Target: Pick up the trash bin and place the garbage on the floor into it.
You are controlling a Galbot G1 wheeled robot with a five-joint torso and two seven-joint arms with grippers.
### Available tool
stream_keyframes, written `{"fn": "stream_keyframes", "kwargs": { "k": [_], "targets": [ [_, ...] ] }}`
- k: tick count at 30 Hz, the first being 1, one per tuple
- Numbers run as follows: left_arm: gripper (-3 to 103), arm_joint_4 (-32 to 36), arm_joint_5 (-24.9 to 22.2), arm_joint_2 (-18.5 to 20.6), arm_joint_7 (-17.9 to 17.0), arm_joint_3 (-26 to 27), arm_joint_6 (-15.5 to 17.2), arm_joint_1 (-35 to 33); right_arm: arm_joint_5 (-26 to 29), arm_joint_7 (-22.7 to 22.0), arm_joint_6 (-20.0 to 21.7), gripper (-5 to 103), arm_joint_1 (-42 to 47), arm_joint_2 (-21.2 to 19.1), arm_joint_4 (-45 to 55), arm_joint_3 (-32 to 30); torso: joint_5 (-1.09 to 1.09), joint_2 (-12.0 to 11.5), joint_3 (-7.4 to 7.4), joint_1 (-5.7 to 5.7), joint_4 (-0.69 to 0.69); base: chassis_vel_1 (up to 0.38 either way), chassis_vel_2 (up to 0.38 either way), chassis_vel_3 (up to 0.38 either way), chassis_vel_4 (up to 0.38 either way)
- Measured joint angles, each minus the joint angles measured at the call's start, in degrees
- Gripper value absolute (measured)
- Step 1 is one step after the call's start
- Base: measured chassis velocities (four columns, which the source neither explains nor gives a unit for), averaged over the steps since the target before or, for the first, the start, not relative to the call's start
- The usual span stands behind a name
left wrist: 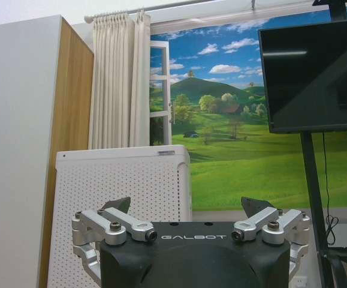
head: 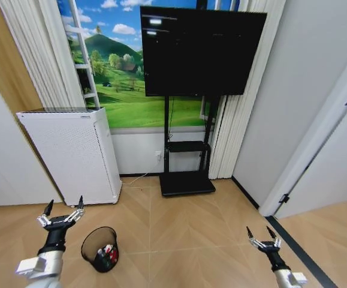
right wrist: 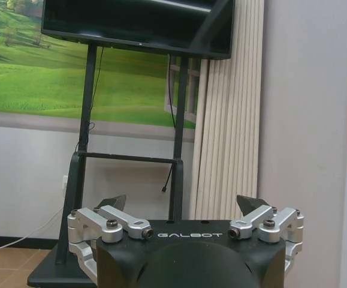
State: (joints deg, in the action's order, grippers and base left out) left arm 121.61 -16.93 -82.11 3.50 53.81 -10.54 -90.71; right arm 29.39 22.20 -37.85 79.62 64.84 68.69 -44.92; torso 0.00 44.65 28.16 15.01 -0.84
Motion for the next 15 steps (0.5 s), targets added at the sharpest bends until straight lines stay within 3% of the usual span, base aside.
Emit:
{"fn": "stream_keyframes", "kwargs": {
  "k": [10,15],
  "targets": [
    [100,-0.2,0.1,-0.1,0.2,0.0,-0.1,0.0,0.8,0.3,-0.3,100,0.1,0.2,0.0,0.1,0.00,0.0,0.04,0.10,0.01,0.048,-0.032,-0.049,0.032],
    [100,-0.1,0.1,0.0,0.2,0.0,-0.1,-0.1,0.5,0.1,-0.3,100,0.2,0.2,0.0,0.1,0.01,0.0,0.03,0.09,0.00,0.086,-0.141,-0.089,0.162]
  ]
}}
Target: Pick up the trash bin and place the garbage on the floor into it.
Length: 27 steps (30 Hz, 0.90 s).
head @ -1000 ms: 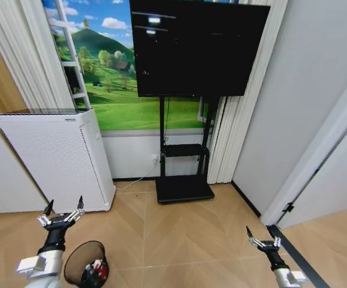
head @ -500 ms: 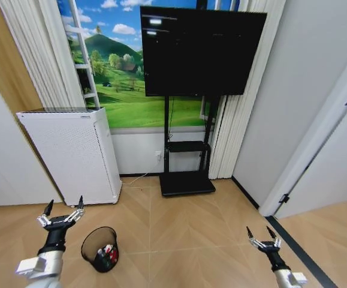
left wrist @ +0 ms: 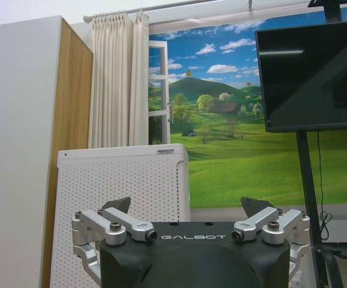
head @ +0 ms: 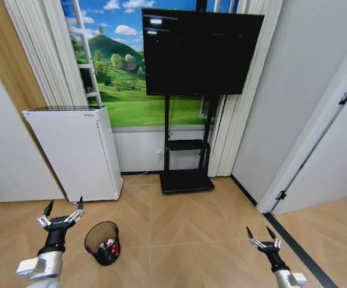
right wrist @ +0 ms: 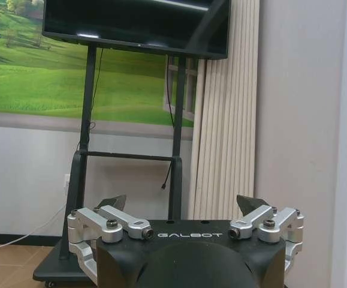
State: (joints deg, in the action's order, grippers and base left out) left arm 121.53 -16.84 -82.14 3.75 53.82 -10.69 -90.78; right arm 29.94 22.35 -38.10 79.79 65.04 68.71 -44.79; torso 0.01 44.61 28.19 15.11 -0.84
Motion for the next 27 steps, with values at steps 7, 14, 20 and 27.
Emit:
{"fn": "stream_keyframes", "kwargs": {
  "k": [7,14,20,27],
  "targets": [
    [100,0.2,0.0,0.0,0.1,0.1,-0.1,-0.2,-0.3,0.0,-0.2,100,0.1,-0.1,-0.1,0.0,-0.03,0.0,-0.02,-0.03,0.00,0.159,-0.227,-0.143,0.234],
    [100,0.2,0.0,0.1,0.3,0.1,-0.2,-0.3,-0.3,0.0,-0.2,100,0.0,-0.2,-0.2,0.0,0.00,0.0,-0.02,-0.03,0.00,0.271,-0.252,-0.262,0.242],
    [100,0.2,0.0,0.1,0.3,0.1,-0.2,-0.2,-0.6,0.1,-0.2,100,-0.2,-0.1,-0.3,0.0,0.07,0.0,-0.03,-0.04,0.00,0.324,-0.318,-0.341,0.333],
    [100,-0.2,0.0,0.1,0.4,0.0,-0.3,0.0,-0.9,0.1,-0.2,100,-0.5,-0.1,-0.8,0.0,0.05,0.0,-0.02,-0.05,-0.01,0.417,-0.336,-0.415,0.357]
  ]
}}
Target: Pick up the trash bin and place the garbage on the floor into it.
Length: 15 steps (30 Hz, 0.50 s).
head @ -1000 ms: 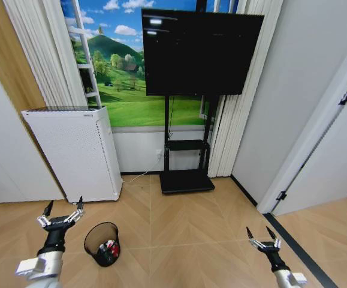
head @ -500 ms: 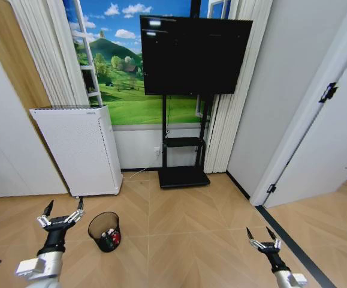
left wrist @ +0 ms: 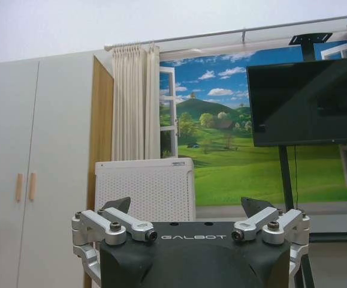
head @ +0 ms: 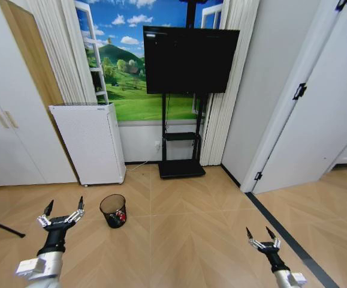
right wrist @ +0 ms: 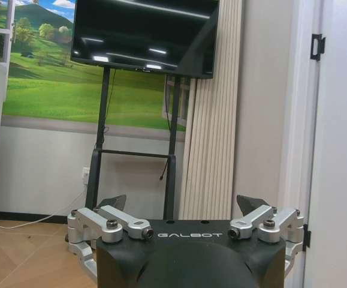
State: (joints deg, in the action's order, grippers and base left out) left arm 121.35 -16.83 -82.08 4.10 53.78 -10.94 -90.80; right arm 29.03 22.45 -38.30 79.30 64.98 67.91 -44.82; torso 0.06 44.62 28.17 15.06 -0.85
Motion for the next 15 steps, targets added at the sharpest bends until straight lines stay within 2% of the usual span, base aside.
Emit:
{"fn": "stream_keyframes", "kwargs": {
  "k": [1,3,4,6,7,8,12,15],
  "targets": [
    [100,0.0,0.0,0.0,0.0,0.0,0.0,0.1,0.1,0.1,-0.1,100,-0.1,0.0,-0.2,0.0,-0.13,0.0,0.00,-0.01,-0.01,0.444,-0.265,-0.463,0.258],
    [100,-0.1,0.0,0.0,0.0,-0.1,0.0,0.1,0.5,0.1,-0.4,100,-0.2,0.0,-0.4,0.2,-0.13,0.0,0.00,0.00,-0.01,0.465,-0.265,-0.463,0.243],
    [100,-0.1,0.0,0.0,0.0,-0.1,0.0,0.1,1.0,0.4,-1.1,100,-0.5,0.0,-0.7,0.4,0.00,0.0,0.00,-0.01,0.00,0.465,-0.256,-0.448,0.243],
    [100,-0.2,0.0,0.0,0.0,-0.1,0.0,0.2,1.5,0.5,-1.8,100,-0.7,0.0,-1.0,0.6,0.01,0.0,-0.02,-0.02,0.01,0.473,-0.256,-0.483,0.191],
    [100,-0.2,0.0,0.0,0.0,-0.1,0.0,0.3,1.9,0.8,-2.3,100,-0.9,0.2,-1.1,1.0,-0.11,0.0,0.00,-0.02,0.01,0.425,-0.172,-0.483,0.159],
    [100,-0.3,0.0,0.0,0.0,-0.2,0.0,0.3,2.0,0.9,-2.5,100,-0.9,0.2,-1.1,1.1,-0.05,0.0,-0.01,-0.02,0.01,0.321,-0.100,-0.392,0.159],
    [100,-0.5,0.1,0.0,0.0,-0.2,0.0,0.4,2.0,0.8,-2.6,100,-1.3,0.3,-1.2,1.1,-0.05,0.0,0.00,-0.03,0.01,0.138,-0.056,-0.179,0.081],
    [100,-0.6,0.1,0.0,0.0,-0.3,0.0,0.5,1.4,0.7,-2.0,100,-1.3,0.1,-1.2,1.0,-0.05,0.0,0.00,-0.02,0.03,0.039,0.005,0.001,0.017]
  ]
}}
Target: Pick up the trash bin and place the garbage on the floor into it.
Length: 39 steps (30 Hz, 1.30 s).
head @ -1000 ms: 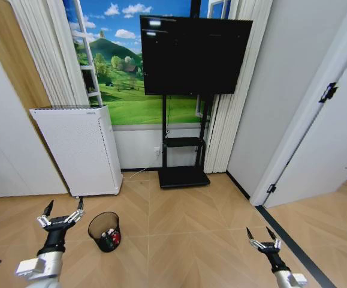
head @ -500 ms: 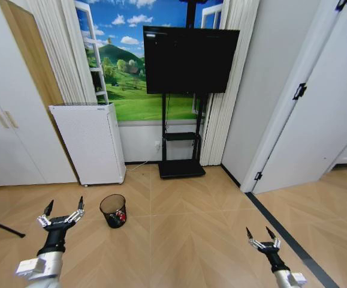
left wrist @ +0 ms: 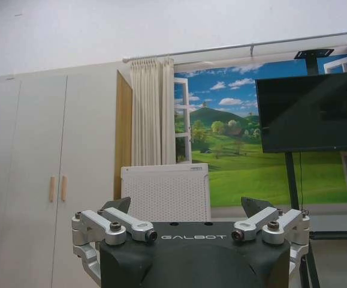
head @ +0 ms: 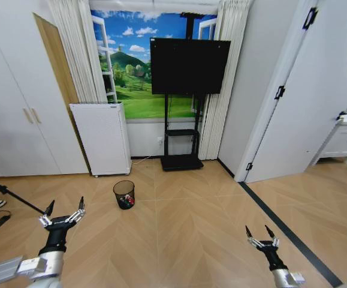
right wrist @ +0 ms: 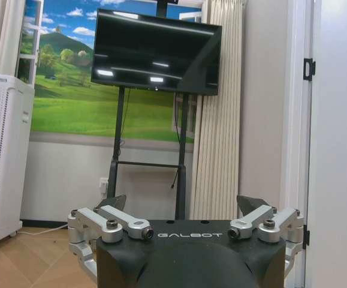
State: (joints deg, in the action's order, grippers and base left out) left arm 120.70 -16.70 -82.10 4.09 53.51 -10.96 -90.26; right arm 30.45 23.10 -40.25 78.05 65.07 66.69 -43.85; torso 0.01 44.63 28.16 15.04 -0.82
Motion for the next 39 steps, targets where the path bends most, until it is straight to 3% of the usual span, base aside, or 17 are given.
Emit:
{"fn": "stream_keyframes", "kwargs": {
  "k": [13,22,26,28,30,31,33,34,36,38,39],
  "targets": [
    [100,-0.3,0.5,-0.1,0.0,-0.6,0.0,0.3,-1.8,-0.3,0.7,100,-0.4,-0.1,-1.1,-1.3,-0.01,0.0,0.00,0.02,-0.03,0.034,0.032,-0.025,-0.041],
    [100,-0.1,0.9,-0.2,0.0,-1.2,0.0,0.4,0.2,-0.5,-0.7,100,-0.5,0.2,-0.8,-0.3,0.00,0.0,0.01,0.03,0.00,0.148,0.156,-0.108,-0.155],
    [100,0.9,0.5,0.7,-0.7,-2.1,0.1,0.6,-0.2,-2.5,-0.1,100,-0.3,-0.4,0.8,0.0,-0.03,0.0,0.01,0.03,-0.02,-0.008,-0.008,0.011,-0.016],
    [100,2.5,-1.6,2.6,-2.2,-3.3,1.0,1.2,-0.3,-3.9,1.2,100,-0.3,-2.0,2.8,0.4,-0.03,0.0,0.01,0.03,-0.03,-0.056,-0.072,0.030,0.057],
    [100,5.1,-7.8,6.6,-6.0,-5.5,5.3,2.2,0.4,-6.9,6.1,100,-0.1,-5.4,6.4,1.5,-0.02,0.0,0.01,0.03,-0.04,-0.022,-0.069,0.036,0.035],
    [100,5.1,-7.8,6.6,-6.0,-5.5,5.3,2.2,0.4,-6.9,6.1,100,-0.1,-5.4,6.4,1.5,-0.02,0.0,0.01,0.03,-0.04,-0.022,-0.065,0.036,0.026],
    [100,6.7,-12.8,10.9,-9.5,-6.4,10.3,2.9,2.4,-9.8,13.0,100,-0.5,-9.5,9.7,3.6,-0.01,0.0,0.01,0.03,-0.04,0.000,0.000,0.000,0.000],
    [100,6.7,-12.8,10.9,-9.5,-6.4,10.3,2.9,2.4,-9.8,13.0,100,-0.5,-9.5,9.7,3.6,-0.01,0.0,0.01,0.03,-0.04,0.000,0.000,0.000,0.000],
    [100,7.0,-15.9,14.2,-12.4,-7.2,14.7,3.7,6.0,-11.5,19.3,100,-0.1,-12.5,13.4,3.8,-0.01,0.0,0.01,0.02,-0.01,0.000,0.000,0.000,0.000],
    [100,6.6,-16.6,15.2,-13.2,-7.3,15.8,3.8,7.9,-12.0,21.2,100,0.0,-13.4,14.7,3.9,0.00,0.0,0.01,0.03,-0.03,0.000,0.000,0.000,0.000],
    [100,6.0,-16.6,16.0,-13.8,-7.2,16.4,3.9,10.7,-12.9,24.3,100,-0.2,-14.9,17.2,4.0,0.00,0.0,0.01,0.03,-0.01,0.000,0.000,0.000,0.000]
  ]
}}
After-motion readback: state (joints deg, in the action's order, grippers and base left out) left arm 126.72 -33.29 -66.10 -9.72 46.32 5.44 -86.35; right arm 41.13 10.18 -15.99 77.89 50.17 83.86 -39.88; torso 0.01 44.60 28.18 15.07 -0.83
